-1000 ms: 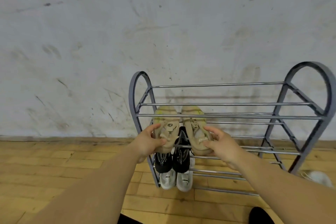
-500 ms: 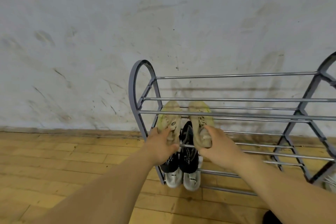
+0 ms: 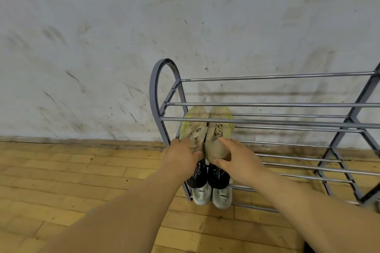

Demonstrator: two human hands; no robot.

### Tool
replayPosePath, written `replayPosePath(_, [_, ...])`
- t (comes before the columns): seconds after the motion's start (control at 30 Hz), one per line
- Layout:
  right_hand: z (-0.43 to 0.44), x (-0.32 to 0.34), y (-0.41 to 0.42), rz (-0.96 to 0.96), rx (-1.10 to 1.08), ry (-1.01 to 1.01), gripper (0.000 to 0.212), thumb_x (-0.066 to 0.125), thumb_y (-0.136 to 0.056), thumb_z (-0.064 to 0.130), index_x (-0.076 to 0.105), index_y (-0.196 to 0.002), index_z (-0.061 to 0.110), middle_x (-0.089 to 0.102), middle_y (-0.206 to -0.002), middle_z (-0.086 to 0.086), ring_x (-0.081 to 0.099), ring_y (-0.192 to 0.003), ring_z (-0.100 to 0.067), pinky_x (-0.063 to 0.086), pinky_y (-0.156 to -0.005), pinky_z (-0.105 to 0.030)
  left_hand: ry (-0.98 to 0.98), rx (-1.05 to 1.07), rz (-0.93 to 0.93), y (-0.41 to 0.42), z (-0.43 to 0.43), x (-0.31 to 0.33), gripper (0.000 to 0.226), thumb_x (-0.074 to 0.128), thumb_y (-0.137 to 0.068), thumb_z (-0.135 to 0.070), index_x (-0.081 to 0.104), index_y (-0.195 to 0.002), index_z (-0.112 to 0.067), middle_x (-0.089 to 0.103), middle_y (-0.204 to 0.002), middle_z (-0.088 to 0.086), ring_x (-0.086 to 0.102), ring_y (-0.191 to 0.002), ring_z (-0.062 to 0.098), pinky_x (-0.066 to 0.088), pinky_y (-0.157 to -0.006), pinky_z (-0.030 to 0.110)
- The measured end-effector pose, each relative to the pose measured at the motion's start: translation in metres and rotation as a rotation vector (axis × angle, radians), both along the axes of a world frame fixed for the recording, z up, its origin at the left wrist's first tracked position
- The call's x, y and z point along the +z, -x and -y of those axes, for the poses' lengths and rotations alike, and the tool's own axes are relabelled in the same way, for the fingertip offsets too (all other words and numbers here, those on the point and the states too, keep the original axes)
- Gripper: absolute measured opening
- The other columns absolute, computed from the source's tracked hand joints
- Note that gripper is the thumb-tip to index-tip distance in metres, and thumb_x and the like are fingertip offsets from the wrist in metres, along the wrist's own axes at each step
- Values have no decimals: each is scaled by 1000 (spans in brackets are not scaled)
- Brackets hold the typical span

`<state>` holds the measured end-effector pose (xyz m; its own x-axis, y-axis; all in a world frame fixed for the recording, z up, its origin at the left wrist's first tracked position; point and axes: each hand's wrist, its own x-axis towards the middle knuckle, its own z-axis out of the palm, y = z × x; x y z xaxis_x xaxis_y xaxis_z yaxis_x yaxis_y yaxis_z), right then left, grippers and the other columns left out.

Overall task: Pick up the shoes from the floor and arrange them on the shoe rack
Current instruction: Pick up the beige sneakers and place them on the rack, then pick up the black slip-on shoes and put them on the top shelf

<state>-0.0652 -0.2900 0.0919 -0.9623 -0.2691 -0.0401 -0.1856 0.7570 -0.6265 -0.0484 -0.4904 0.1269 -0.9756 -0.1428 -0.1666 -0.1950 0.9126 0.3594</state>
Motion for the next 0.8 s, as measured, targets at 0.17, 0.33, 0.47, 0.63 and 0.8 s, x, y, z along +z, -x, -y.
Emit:
replayPosePath(0.17, [-6, 5, -2, 20, 96, -44, 79, 57, -99, 52, 17, -164, 32, 27, -166, 6, 30, -150, -19, 31, -119, -34, -49, -69, 78, -3, 9, 9, 64, 55, -101, -35, 32, -159, -21, 33, -157, 10, 42, -139, 28, 37, -105, 28])
replayPosePath(0.33, [-20, 22, -12, 102, 150, -55, 95, 62, -95, 55, -2, -163, 39, 8, -172, 4, 19, -155, -22, 22, -121, -34, -52, -46, 130, -10, 3, 23, 66, 59, -84, -57, 51, -142, -27, 56, -137, 9, 59, -117, 30, 50, -100, 35])
replayPosePath(0.47, [-53, 42, -34, 90, 165, -208, 98, 65, -91, 59, 0, -162, 44, 6, -170, 1, 20, -155, -28, 25, -121, -37, -56, -105, 94, -21, -17, 42, 33, 61, -83, -44, 58, -109, -24, 59, -118, -1, 62, -104, 29, 55, -85, 41])
replayPosePath(0.63, [-113, 72, -67, 93, 150, -268, 67, 64, -94, 56, 44, -152, 32, 46, -153, 3, 47, -136, -18, 41, -106, -28, -95, -311, 49, -43, -68, 60, 68, 65, -92, -47, 42, -154, -29, 42, -155, 7, 39, -142, 27, 38, -113, 37])
replayPosePath(0.8, [-184, 92, -96, 552, 204, -491, 78, 63, -91, 63, 34, -158, 35, 37, -161, 5, 41, -144, -21, 38, -109, -36, -119, -550, 112, -60, -128, 57, 73, 65, -95, -48, 33, -159, -29, 37, -159, 0, 45, -138, 23, 39, -99, 26])
